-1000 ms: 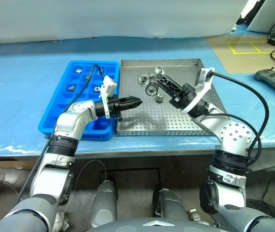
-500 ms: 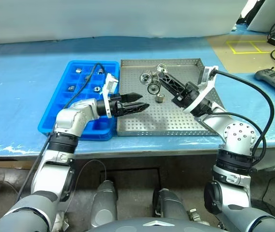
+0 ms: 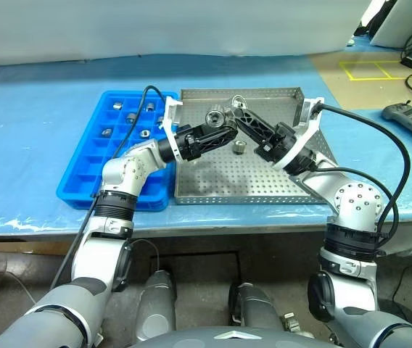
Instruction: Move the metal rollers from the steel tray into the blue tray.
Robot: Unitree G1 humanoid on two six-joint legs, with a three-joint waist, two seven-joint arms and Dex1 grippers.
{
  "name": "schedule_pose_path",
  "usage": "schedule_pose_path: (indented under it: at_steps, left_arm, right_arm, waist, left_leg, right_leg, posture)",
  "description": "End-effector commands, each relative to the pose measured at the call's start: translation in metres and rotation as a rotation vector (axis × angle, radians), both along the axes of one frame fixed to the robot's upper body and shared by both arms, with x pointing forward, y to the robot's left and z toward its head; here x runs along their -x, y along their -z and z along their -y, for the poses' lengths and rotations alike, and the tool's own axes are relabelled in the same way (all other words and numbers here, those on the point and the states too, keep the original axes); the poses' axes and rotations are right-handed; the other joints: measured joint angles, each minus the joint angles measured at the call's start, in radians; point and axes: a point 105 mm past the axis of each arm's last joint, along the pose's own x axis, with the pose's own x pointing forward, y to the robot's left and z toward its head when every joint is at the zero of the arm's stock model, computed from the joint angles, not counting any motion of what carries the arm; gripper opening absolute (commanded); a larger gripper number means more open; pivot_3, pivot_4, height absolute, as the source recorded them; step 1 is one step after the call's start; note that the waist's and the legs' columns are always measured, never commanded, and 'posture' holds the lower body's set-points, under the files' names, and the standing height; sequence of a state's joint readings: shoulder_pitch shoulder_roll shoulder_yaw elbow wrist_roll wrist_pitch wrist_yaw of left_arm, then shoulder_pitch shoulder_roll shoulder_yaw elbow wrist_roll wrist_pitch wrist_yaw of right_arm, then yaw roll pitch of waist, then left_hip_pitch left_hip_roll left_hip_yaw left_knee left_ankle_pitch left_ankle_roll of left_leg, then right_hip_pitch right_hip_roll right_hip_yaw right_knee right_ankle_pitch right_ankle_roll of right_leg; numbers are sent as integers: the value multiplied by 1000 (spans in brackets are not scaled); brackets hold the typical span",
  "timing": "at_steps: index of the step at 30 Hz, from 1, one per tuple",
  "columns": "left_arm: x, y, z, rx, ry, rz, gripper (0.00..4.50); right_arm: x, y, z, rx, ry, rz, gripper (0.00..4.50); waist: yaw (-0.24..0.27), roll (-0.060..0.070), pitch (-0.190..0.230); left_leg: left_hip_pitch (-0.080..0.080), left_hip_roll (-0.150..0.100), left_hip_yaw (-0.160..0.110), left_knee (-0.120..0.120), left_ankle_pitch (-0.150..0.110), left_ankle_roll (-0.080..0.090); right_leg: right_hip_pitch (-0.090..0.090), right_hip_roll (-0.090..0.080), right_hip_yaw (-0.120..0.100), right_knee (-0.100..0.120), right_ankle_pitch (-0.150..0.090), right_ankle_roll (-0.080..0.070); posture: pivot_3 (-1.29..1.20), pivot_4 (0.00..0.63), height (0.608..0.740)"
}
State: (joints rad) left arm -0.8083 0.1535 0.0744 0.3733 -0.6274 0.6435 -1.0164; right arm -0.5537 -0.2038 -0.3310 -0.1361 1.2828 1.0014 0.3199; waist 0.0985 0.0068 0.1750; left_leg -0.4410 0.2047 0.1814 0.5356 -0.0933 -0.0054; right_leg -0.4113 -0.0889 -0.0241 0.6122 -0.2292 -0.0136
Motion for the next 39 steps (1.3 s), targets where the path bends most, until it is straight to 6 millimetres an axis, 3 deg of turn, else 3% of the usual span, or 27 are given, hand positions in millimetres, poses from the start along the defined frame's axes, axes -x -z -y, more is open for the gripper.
schedule_pose_path:
  at_steps: [1, 6, 9, 11, 18, 23, 28, 32, 39]
  left_arm:
    - [14, -12, 7, 28, 95, 23, 4473]
    - [11, 0, 11, -6, 76, 7, 4473]
    - [7, -6, 11, 12, 55, 7, 3958]
    - [1, -5, 12, 7, 17, 3, 3312]
    - [5, -9, 9, 57, 33, -3, 3312]
    - [2, -5, 6, 39, -1, -1, 2124]
    - [2, -6, 5, 48, 8, -6, 2124]
    - [0, -6, 0, 46, -12, -7, 1340]
    - [-3, 4, -7, -15, -53, -12, 1336]
  right_arm:
    - [8, -19, 1, -29, -7, 82, 1737]
    - [6, -18, 2, -22, 4, 78, 1737]
    - [5, -16, 3, -5, 14, 74, 1737]
    - [4, -15, 3, -2, 16, 73, 1737]
    - [4, -12, 3, 2, 18, 67, 1737]
    - [3, -11, 3, 3, 23, 63, 1737]
    - [1, -10, 3, 2, 24, 59, 1737]
    - [-1, -10, 3, 1, 33, 55, 1737]
    - [-21, 3, 12, 24, 146, 0, 1737]
  waist:
    - [1, 0, 0]
    - [0, 0, 0]
    - [0, 0, 0]
    - [0, 0, 0]
    - [0, 0, 0]
    - [0, 0, 0]
    - [0, 0, 0]
    - [0, 0, 0]
    - [0, 0, 0]
  left_leg:
    - [0, 0, 0, 0, 0, 0]
    - [0, 0, 0, 0, 0, 1]
    - [0, 0, 0, 0, 0, 1]
    - [0, 0, 0, 0, 0, 0]
    - [0, 0, 0, 0, 0, 1]
    - [0, 0, 0, 0, 0, 1]
    - [0, 0, 0, 0, 0, 1]
    - [0, 0, 0, 0, -1, 1]
    - [0, 0, 0, 0, -1, 1]
  right_leg:
    - [0, 0, 0, 0, 0, 0]
    - [0, 0, 0, 0, 0, 0]
    - [0, 0, 0, 0, 0, 0]
    - [0, 0, 0, -1, 0, 0]
    - [1, 0, -1, -1, 0, 0]
    - [1, 0, -1, -1, 0, 0]
    - [1, 0, -1, -1, 0, 0]
    - [1, 0, -1, -1, 0, 0]
    - [2, 0, -1, -1, 0, 0]
  posture:
    - [-101, 150, 740]
    - [-106, 150, 740]
    - [-108, 150, 740]
    - [-108, 150, 740]
    - [-110, 150, 740]
    - [-108, 150, 740]
    - [-104, 150, 740]
    - [-101, 150, 740]
    - [-75, 150, 740]
